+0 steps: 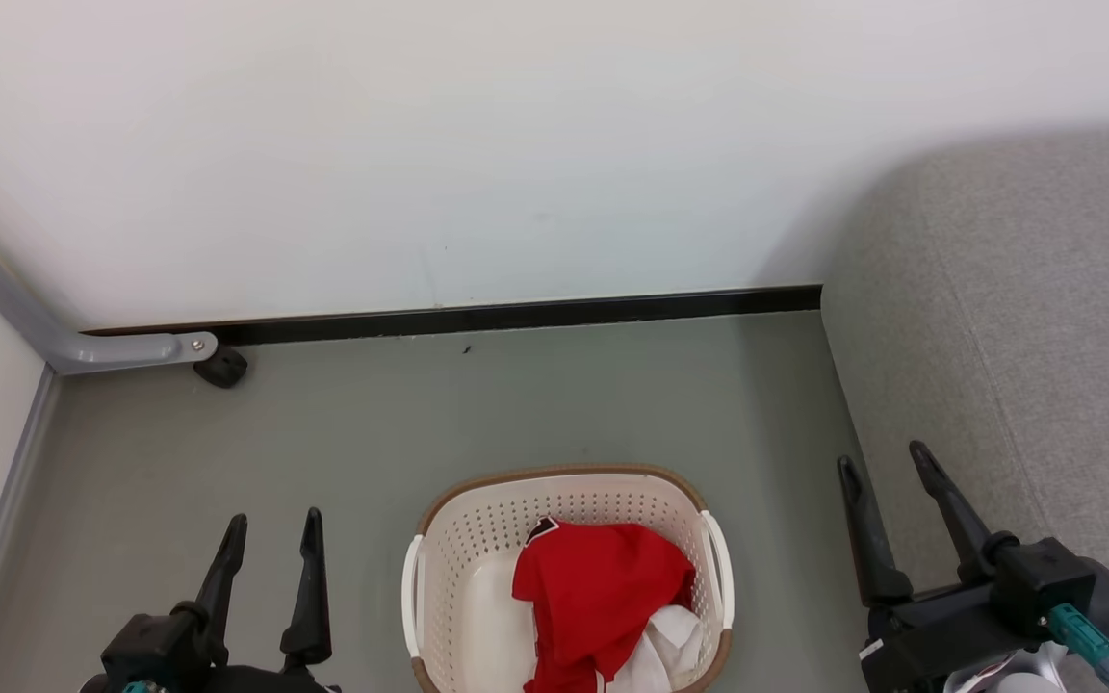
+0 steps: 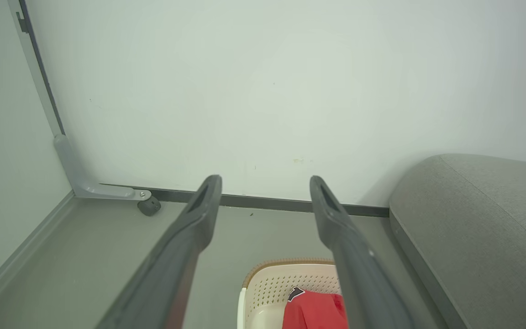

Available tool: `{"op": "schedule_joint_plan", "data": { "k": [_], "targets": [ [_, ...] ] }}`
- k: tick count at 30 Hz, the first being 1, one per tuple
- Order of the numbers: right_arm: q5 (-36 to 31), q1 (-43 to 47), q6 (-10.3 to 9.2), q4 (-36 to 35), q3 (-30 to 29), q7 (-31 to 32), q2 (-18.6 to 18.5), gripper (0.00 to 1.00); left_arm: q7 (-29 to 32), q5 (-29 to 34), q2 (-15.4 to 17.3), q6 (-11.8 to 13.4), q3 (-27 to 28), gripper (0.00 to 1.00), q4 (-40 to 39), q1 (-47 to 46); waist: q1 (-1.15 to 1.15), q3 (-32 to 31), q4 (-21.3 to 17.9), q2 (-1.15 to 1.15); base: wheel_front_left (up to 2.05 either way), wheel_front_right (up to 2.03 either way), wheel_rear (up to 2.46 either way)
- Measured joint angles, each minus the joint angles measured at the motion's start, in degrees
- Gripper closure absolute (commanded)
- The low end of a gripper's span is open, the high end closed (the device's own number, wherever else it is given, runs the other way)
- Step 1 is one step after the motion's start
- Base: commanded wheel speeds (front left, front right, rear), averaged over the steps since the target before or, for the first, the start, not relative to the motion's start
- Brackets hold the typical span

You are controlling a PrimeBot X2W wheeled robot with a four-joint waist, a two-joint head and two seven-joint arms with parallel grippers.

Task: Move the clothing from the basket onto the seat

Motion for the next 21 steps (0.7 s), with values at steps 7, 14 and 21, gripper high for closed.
{"op": "schedule_joint_plan", "data": {
  "k": [7,14,21],
  "targets": [
    [0.96,0.02,-1.00,-0.27,2.00,0.00,-0.01,0.00,-0.05,0.03,-0.41,0.48,0.23,0.00,-0.86,1.93,0.00,-0.57,-1.28,0.00,0.00,0.00,0.00],
    [1.31,0.02,-1.85,-1.82,2.37,-0.01,0.00,0.00,-0.56,0.08,-0.24,0.49,0.77,0.00,-2.20,2.21,0.00,0.53,-2.62,0.00,0.00,0.00,0.00],
    [1.30,-0.01,-2.90,-4.46,1.60,-0.01,0.00,0.00,-0.56,0.12,1.03,-0.19,1.04,0.00,-3.31,2.12,0.00,3.61,-4.24,0.00,0.00,0.00,0.00]
  ]
}}
